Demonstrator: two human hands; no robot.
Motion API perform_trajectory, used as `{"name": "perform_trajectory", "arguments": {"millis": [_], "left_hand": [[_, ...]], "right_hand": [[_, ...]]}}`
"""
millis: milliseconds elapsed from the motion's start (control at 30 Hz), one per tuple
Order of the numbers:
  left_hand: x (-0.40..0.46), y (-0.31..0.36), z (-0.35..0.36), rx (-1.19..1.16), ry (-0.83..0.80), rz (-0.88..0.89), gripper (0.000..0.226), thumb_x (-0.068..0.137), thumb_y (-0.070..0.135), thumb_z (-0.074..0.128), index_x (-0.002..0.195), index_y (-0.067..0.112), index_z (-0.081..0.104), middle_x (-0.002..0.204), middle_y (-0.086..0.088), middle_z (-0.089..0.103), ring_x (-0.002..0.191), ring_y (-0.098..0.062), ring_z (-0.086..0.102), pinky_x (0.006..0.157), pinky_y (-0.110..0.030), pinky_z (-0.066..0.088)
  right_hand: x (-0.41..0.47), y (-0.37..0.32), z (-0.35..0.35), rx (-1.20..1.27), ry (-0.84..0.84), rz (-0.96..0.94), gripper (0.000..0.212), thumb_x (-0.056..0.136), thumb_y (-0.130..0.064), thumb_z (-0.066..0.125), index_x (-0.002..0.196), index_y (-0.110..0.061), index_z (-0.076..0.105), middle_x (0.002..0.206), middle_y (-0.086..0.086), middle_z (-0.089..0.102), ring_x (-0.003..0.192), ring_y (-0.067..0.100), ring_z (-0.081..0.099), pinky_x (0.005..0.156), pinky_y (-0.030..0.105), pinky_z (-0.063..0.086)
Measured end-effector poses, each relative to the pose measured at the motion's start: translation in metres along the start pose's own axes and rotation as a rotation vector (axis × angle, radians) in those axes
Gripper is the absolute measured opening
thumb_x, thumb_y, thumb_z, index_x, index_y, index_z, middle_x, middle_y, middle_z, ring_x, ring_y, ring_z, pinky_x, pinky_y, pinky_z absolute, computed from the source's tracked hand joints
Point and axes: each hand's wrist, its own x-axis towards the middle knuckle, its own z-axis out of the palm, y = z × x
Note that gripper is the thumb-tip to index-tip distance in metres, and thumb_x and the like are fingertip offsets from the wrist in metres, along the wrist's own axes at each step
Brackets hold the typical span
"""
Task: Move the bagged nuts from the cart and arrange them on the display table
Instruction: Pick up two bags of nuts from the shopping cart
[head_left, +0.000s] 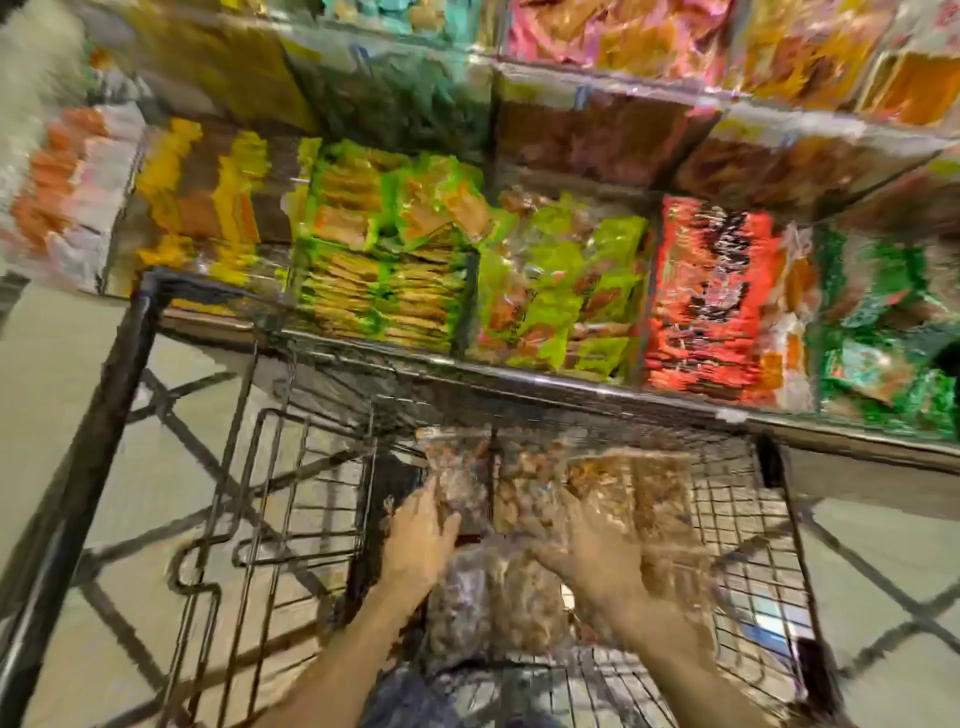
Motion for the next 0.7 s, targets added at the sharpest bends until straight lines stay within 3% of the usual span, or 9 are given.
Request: {"name": "perform_trajectory", "arguments": {"millis": [100, 267, 400, 500, 600, 700], "left_hand": [[0.026, 0.013, 0.014, -0.087, 0.051, -0.15, 0.077, 0.108, 0.04, 0.052, 0.168, 0.011, 0.013, 0.167, -0.014, 0.033, 0.153, -0.032, 0.034, 0.12, -0.039, 0.032], [0.059, 0.021, 0.046, -0.031, 0.187, -0.271, 0.068, 0.102, 0.039, 0.064, 0.153, 0.002, 0.04, 0.144, -0.018, 0.052, 0.134, -0.037, 0.047, 0.11, -0.047, 0.045], [0.074, 0.029, 0.057, -0.016, 0.272, -0.343, 0.06, 0.099, 0.037, 0.07, 0.141, -0.001, 0.048, 0.134, -0.019, 0.054, 0.126, -0.038, 0.051, 0.1, -0.047, 0.05], [0.081, 0.032, 0.06, -0.005, 0.28, -0.389, 0.061, 0.096, 0.037, 0.075, 0.137, -0.001, 0.05, 0.133, -0.021, 0.053, 0.126, -0.04, 0.047, 0.103, -0.047, 0.045], [0.084, 0.033, 0.064, 0.005, 0.223, -0.42, 0.071, 0.091, 0.044, 0.079, 0.137, -0.001, 0.051, 0.134, -0.022, 0.051, 0.129, -0.043, 0.046, 0.107, -0.048, 0.043], [0.083, 0.03, 0.068, -0.22, 0.24, -0.462, 0.075, 0.085, 0.039, 0.086, 0.138, 0.003, 0.048, 0.138, -0.024, 0.045, 0.132, -0.047, 0.041, 0.115, -0.053, 0.037]], "right_hand": [[0.041, 0.014, 0.023, 0.079, -0.013, 0.033, 0.096, 0.093, -0.076, 0.053, 0.167, -0.029, 0.015, 0.155, 0.005, 0.05, 0.14, 0.027, 0.052, 0.104, 0.042, 0.052], [0.081, 0.037, 0.056, 0.191, 0.018, 0.018, 0.094, 0.096, -0.071, 0.055, 0.166, -0.02, 0.019, 0.159, 0.009, 0.042, 0.144, 0.028, 0.048, 0.107, 0.043, 0.051], [0.098, 0.046, 0.067, 0.324, 0.012, 0.086, 0.099, 0.093, -0.072, 0.058, 0.166, -0.015, 0.022, 0.165, 0.011, 0.036, 0.15, 0.03, 0.04, 0.118, 0.046, 0.042], [0.105, 0.051, 0.072, 0.391, -0.001, 0.114, 0.099, 0.091, -0.077, 0.058, 0.16, -0.014, 0.029, 0.158, 0.013, 0.042, 0.144, 0.032, 0.045, 0.115, 0.047, 0.043], [0.108, 0.053, 0.071, 0.487, 0.011, 0.149, 0.087, 0.091, -0.071, 0.066, 0.147, -0.01, 0.038, 0.148, 0.015, 0.049, 0.135, 0.033, 0.051, 0.107, 0.045, 0.046], [0.109, 0.052, 0.071, 0.578, -0.004, 0.182, 0.077, 0.093, -0.059, 0.07, 0.143, -0.008, 0.042, 0.142, 0.013, 0.05, 0.134, 0.034, 0.051, 0.106, 0.044, 0.046]]}}
